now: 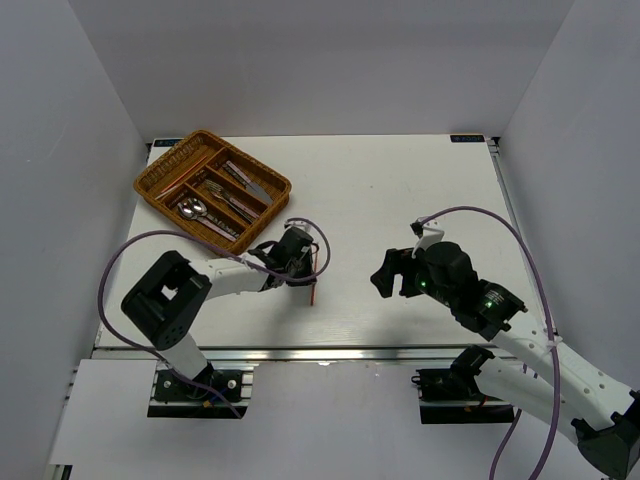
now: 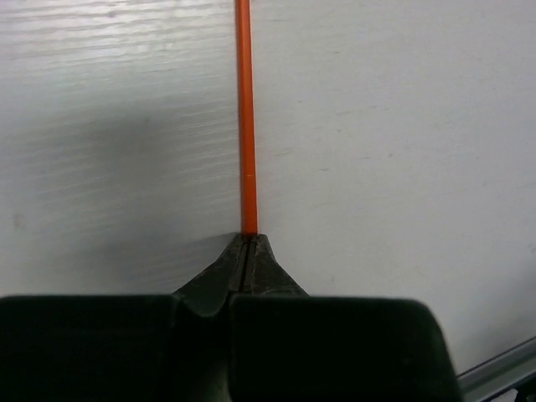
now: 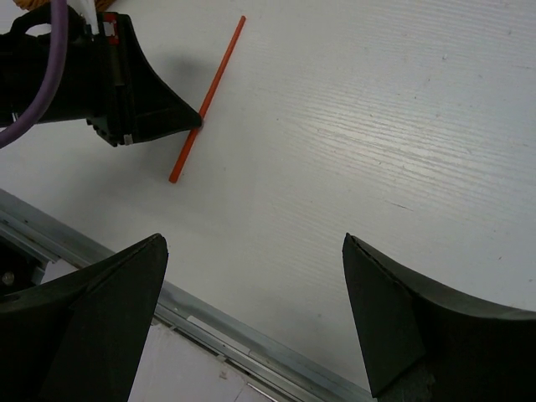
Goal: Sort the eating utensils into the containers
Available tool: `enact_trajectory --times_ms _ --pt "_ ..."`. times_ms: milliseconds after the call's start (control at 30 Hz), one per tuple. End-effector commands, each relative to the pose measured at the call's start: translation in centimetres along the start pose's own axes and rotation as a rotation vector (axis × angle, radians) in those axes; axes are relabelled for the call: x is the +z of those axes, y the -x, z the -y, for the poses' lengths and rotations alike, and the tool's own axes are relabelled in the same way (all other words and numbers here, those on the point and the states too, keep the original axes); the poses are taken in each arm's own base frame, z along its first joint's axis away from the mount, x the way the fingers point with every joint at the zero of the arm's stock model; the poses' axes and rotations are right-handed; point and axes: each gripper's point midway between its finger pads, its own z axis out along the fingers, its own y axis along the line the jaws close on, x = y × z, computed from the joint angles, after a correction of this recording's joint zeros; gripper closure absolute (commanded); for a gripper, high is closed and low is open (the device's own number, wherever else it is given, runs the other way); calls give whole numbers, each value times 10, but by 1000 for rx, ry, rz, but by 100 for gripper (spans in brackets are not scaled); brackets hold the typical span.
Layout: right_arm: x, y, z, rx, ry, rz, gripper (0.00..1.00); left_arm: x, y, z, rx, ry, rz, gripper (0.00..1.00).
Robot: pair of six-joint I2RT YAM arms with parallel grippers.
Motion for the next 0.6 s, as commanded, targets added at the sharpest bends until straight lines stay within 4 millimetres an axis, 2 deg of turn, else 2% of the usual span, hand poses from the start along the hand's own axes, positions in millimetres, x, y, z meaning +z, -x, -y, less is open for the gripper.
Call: enact_trajectory --times_ms 0,100,133,200,233,333,367,400,567 --pt "-3 0 -2 -26 19 0 11 -43 -171 -134 146 452 -682 98" --pt "-4 2 -3 -27 27 8 11 -41 -160 -136 222 495 -697 100" --pt "-4 2 -4 -28 28 7 11 -40 -149 -134 252 512 -677 100" --pt "-4 3 -4 -29 28 9 11 -43 -140 -133 296 545 -673 100" --pt "-4 3 -4 -29 28 11 11 -39 -124 -131 338 572 -623 100" --pt "-5 4 -2 -28 16 15 11 -45 -101 -131 407 641 -568 100" --pt "-6 5 -1 -25 11 17 11 -44 -85 -128 422 661 -511 100" --pt "-7 7 0 -23 5 23 11 -46 -77 -126 428 672 -488 100" --pt "-9 11 0 -23 1 32 11 -54 -22 -106 444 673 -275 100"
